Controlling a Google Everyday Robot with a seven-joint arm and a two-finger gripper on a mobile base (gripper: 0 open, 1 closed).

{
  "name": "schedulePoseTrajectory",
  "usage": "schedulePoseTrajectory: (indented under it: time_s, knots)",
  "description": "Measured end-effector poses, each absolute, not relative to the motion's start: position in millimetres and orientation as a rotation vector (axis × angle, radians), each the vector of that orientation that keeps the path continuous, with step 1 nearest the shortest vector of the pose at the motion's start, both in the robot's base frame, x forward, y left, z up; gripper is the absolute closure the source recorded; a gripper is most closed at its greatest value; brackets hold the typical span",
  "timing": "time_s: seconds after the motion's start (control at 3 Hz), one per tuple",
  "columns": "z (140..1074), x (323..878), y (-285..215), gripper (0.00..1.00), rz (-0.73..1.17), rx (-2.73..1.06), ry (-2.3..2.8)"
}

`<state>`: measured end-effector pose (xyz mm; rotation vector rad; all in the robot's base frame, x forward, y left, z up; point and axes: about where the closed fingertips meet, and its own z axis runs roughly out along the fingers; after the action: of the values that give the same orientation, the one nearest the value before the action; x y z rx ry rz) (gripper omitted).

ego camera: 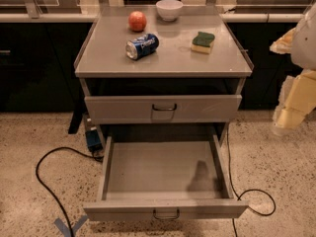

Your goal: Close middle drawer

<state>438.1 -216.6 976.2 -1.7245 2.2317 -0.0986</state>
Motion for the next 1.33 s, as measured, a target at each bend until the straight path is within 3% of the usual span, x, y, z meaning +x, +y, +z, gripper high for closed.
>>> schedulePoseTrajectory:
  time_s: [0.67, 1.33]
  knots:
    - [960, 427, -205, 0.00, -0.022, -1.707, 2.211]
    - [888, 356, -149, 0.00, 0.214, -1.660, 2.145]
